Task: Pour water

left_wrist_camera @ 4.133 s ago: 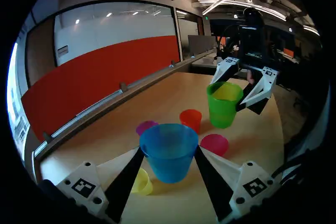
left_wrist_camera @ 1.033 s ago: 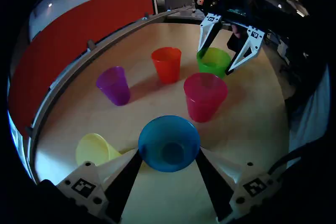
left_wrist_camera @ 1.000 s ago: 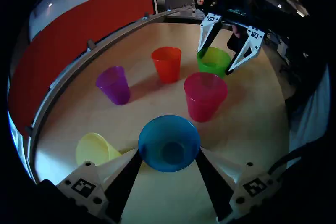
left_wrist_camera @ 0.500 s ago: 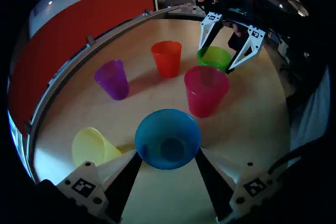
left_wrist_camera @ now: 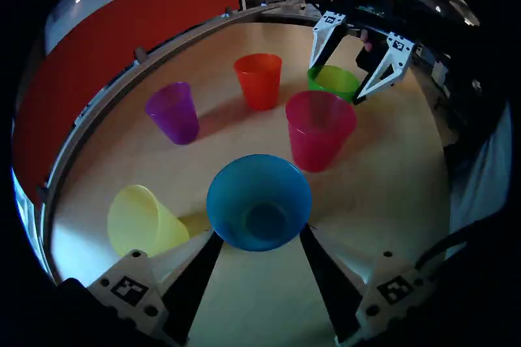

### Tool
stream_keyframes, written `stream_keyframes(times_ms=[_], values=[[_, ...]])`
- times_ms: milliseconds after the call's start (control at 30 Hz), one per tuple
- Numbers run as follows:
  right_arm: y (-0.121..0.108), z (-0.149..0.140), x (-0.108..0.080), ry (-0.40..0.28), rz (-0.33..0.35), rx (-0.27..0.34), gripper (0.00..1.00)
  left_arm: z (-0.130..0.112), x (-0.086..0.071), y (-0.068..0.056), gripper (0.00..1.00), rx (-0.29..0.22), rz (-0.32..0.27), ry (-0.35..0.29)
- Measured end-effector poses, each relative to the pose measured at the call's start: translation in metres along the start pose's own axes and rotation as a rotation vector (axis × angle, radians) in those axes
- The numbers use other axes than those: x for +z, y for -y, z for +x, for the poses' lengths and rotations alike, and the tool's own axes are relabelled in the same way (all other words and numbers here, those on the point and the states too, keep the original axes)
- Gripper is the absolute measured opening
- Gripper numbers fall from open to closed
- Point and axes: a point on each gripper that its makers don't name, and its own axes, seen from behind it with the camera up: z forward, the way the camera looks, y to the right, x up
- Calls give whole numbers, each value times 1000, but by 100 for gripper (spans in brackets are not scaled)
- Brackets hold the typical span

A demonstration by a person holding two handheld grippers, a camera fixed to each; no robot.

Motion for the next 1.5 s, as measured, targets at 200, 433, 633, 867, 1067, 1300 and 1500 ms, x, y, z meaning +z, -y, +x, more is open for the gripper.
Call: stream_keyframes(times_ms=[200,433,633,867,1067,1300,1500], values=[[0,-6,-4,9,-16,6,97,-4,-5,1,85,-3,10,1],[0,-14,-12,13,-34,19,97,-11,-14,1,85,-18,28,-1],[3,-19,-21,21,-51,18,97,-18,-22,1,85,-30,47,-1],[6,-25,-33,25,-76,18,97,-26,-33,4,85,-50,78,-5],[9,-34,-46,24,-102,33,97,-32,-43,4,85,-71,101,-13],[9,-38,-56,-2,-134,67,97,-39,-51,5,86,-92,135,-19],[3,-40,-59,-23,-169,108,97,-39,-61,11,85,-114,176,-36]])
